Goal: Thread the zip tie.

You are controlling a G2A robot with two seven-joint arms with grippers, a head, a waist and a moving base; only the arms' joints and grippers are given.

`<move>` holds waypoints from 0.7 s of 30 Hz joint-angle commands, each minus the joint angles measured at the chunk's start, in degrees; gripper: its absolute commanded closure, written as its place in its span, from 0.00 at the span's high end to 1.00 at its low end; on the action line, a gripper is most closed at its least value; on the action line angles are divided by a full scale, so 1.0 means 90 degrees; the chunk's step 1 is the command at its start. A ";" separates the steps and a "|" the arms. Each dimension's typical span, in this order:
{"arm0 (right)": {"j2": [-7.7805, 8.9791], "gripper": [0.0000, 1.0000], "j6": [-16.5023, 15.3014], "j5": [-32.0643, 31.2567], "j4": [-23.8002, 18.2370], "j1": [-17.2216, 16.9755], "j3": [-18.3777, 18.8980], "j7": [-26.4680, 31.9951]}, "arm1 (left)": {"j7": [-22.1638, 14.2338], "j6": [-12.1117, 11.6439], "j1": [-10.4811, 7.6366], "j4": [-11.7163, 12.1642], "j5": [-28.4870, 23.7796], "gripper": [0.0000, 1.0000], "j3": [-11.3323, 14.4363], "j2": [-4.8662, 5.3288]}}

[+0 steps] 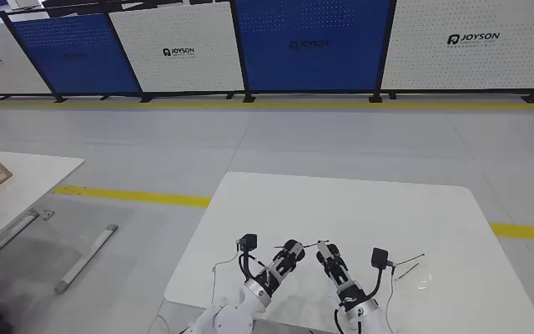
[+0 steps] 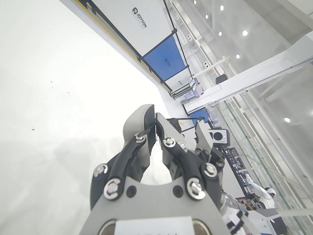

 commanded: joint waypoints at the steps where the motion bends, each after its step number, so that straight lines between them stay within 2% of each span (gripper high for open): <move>1: -0.0002 0.35 0.0010 -0.0026 -0.0005 -0.0003 -0.0003 0.0002 | 0.0012 0.0029 -0.0006 0.0014 0.0022 0.00 0.0005 -0.0002; 4: -0.0013 0.33 0.0083 -0.0038 -0.0005 0.0010 -0.0011 -0.0043 | 0.0029 0.0040 -0.0018 0.0022 0.0085 0.00 0.0013 -0.0004; 8: -0.0029 0.27 0.0094 0.0059 0.0012 0.0041 0.0006 -0.0082 | 0.0039 -0.0071 0.0012 0.0013 0.0234 0.00 0.0018 0.0005; 10: -0.0034 0.06 0.0096 0.0081 0.0022 0.0052 0.0014 -0.0085 | 0.0044 -0.0117 0.0038 -0.0005 0.0251 0.00 0.0008 0.0009; 11: -0.0036 0.04 0.0098 0.0085 0.0028 0.0058 0.0015 -0.0082 | 0.0052 -0.0131 0.0045 -0.0010 0.0261 0.00 0.0002 0.0010; 16: -0.0048 0.05 0.0118 0.0096 0.0048 0.0077 0.0014 -0.0078 | 0.0068 -0.0187 0.0065 -0.0019 0.0338 0.00 -0.0009 0.0016; 19: -0.0053 0.00 0.0122 0.0099 0.0052 0.0080 0.0021 -0.0074 | 0.0088 -0.0227 0.0078 -0.0026 0.0390 0.00 -0.0008 0.0018; 21: -0.0056 0.00 0.0119 0.0100 0.0055 0.0078 0.0027 -0.0067 | 0.0094 -0.0257 0.0089 -0.0039 0.0365 0.00 -0.0008 0.0017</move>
